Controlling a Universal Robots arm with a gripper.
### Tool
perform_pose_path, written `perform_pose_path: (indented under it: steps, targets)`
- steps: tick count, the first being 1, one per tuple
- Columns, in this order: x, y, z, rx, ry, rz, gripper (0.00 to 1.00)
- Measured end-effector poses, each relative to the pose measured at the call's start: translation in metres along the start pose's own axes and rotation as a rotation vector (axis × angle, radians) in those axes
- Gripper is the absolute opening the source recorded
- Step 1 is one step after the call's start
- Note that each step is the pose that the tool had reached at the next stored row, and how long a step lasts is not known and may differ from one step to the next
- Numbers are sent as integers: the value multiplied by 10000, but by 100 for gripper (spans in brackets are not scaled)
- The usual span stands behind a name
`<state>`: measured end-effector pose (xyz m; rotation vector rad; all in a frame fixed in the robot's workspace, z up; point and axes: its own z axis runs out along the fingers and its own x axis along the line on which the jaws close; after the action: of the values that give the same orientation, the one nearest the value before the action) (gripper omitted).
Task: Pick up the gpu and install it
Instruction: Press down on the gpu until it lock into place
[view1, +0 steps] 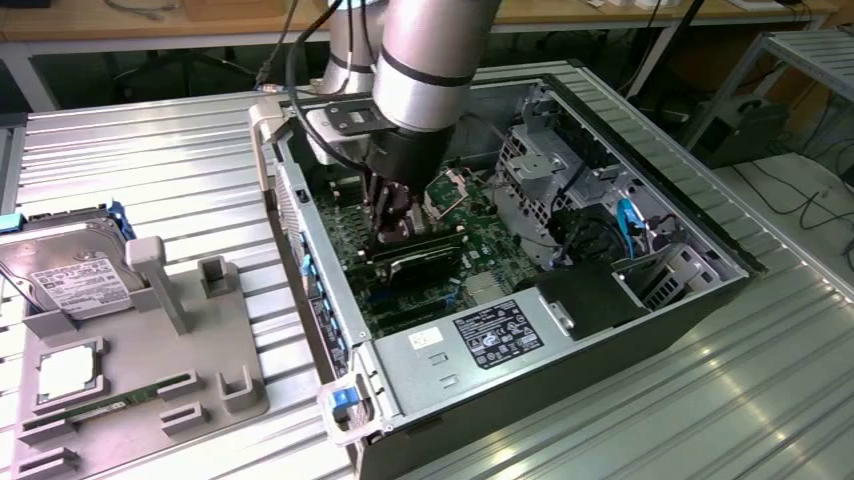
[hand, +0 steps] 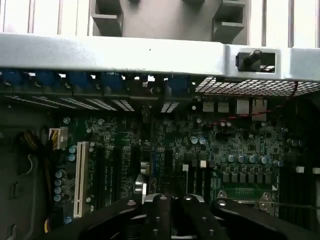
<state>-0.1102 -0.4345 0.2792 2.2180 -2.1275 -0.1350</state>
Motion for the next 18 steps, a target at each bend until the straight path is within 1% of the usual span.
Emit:
perform_pose_path:
  steps: [1,2,3,4,5,7,9,11,13,18]
  targets:
    - [29,155,16,181,98,7,11]
    - [66,326,36,729,159,6,11]
    - [118,357,42,732,288,14,11]
    - [119,361,96,731,289,15,11]
    - [119,364,124,731,292,14,11]
    - [119,363,130,730,291,14,11]
    - [116,365,107,756,267,14,11]
    - [116,371,54,753,286,15,11]
    - [115,375,21,767,286,15,11]
    - [114,378,8,780,287,14,11]
